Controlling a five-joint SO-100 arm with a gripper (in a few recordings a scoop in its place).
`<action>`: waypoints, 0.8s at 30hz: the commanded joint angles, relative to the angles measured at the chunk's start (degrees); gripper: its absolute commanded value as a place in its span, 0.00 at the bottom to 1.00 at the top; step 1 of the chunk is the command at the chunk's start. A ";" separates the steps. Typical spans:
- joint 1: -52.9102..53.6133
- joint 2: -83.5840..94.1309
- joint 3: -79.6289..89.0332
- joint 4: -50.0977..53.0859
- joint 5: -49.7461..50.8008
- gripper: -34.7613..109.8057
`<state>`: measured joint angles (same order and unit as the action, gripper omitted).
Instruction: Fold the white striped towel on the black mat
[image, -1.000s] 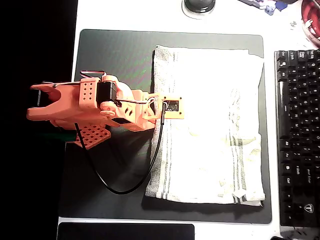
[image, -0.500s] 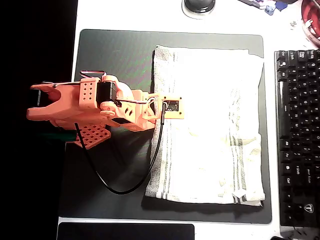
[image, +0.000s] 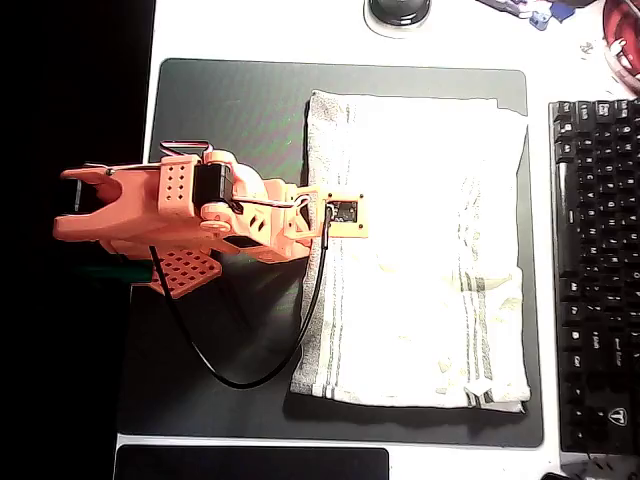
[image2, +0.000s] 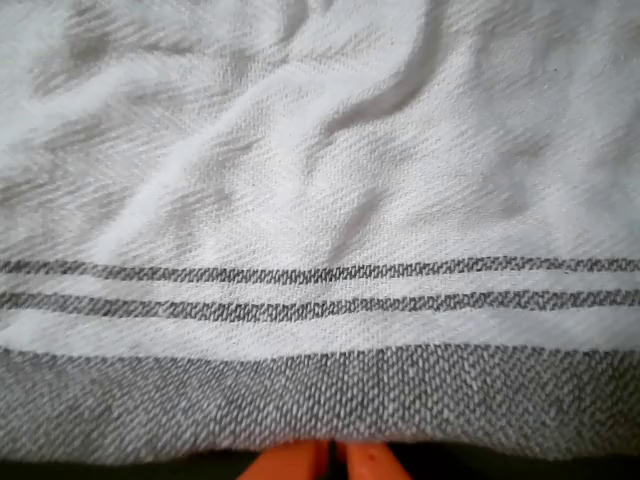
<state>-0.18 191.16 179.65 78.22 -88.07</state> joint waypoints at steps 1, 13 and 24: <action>-0.09 1.32 1.23 1.41 -0.70 0.24; -0.70 1.32 1.23 1.41 -0.88 0.24; -1.23 -0.88 1.23 0.35 -1.32 0.24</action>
<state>-0.79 190.81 179.65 78.22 -88.68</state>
